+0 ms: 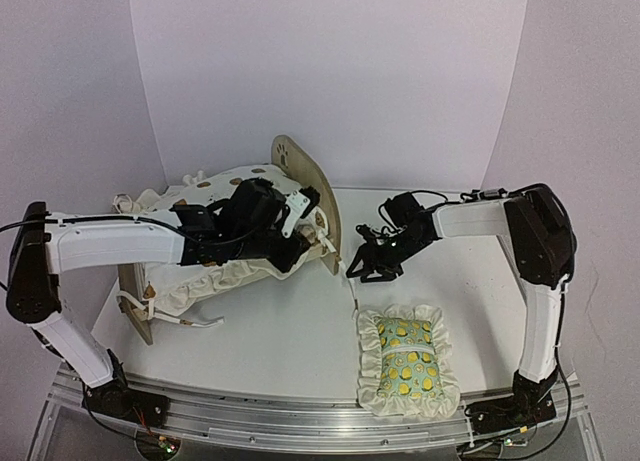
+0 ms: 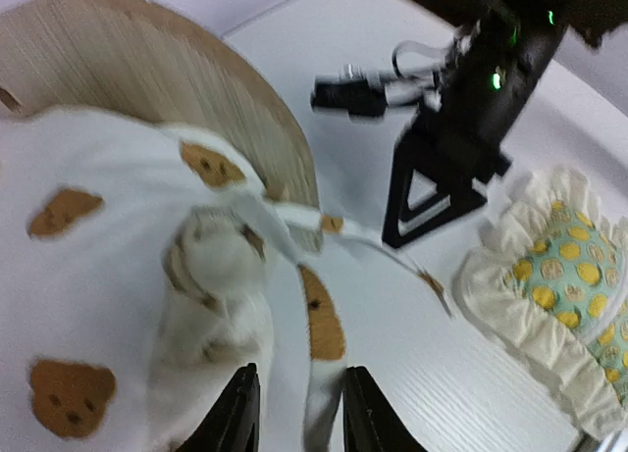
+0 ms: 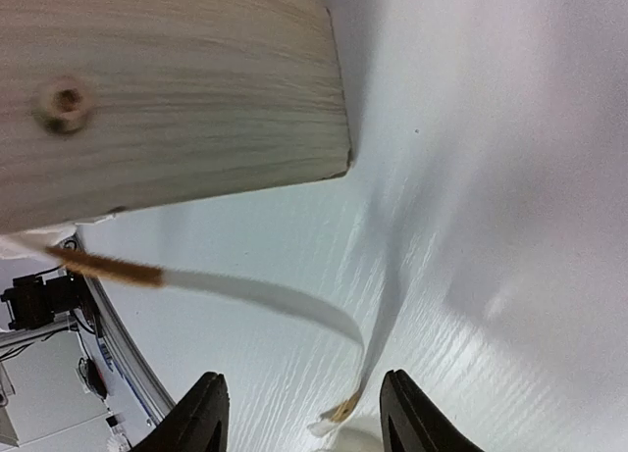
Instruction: Set up the pet bed
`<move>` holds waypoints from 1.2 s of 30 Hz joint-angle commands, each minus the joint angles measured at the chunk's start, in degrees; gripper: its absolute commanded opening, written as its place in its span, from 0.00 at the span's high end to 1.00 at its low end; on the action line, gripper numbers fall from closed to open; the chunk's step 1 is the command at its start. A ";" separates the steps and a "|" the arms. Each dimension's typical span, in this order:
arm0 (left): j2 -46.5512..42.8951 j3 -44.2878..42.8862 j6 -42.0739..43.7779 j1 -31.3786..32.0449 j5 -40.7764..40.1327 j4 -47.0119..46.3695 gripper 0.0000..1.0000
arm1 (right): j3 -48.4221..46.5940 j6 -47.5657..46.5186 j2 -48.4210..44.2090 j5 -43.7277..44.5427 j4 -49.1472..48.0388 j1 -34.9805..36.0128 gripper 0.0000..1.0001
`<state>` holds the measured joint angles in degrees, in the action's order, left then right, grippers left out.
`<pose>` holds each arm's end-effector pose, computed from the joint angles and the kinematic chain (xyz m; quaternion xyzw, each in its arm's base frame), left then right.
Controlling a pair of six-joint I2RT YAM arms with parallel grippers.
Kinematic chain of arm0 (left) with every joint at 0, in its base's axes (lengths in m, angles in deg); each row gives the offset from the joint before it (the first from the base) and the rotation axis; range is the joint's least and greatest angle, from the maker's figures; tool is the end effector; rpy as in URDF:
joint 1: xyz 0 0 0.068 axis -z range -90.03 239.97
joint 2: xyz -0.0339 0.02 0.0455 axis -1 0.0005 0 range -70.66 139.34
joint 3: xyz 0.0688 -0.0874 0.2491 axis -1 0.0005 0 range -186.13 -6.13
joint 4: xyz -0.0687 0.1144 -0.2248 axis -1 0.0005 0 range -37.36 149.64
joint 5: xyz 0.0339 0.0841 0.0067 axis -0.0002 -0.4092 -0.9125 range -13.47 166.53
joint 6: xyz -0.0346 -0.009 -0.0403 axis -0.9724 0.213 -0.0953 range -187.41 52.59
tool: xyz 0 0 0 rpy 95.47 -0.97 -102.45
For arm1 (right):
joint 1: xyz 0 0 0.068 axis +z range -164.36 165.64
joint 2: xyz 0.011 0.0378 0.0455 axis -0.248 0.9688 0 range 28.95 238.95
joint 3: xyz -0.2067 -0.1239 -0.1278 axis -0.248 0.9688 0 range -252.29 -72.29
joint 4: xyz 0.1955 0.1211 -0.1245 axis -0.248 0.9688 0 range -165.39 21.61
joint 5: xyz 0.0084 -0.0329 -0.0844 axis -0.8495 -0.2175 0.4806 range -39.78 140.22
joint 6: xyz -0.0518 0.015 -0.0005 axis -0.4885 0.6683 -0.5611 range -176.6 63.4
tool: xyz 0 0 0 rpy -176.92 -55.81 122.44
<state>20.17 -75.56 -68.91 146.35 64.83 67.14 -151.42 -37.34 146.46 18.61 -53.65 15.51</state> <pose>0.2065 -0.2975 0.2801 0.3671 0.8077 -0.1394 0.4398 0.3578 0.2270 0.1521 -0.1559 0.9192 0.3425 0.1163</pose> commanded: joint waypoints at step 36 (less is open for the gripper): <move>-47.61 23.11 -27.33 -0.27 -29.78 20.35 0.00 | -16.64 -7.56 -3.20 42.97 -2.18 10.44 0.43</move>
<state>-27.42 -51.65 -95.04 146.17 36.77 86.11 -165.13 -42.09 141.83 57.41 -55.05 28.07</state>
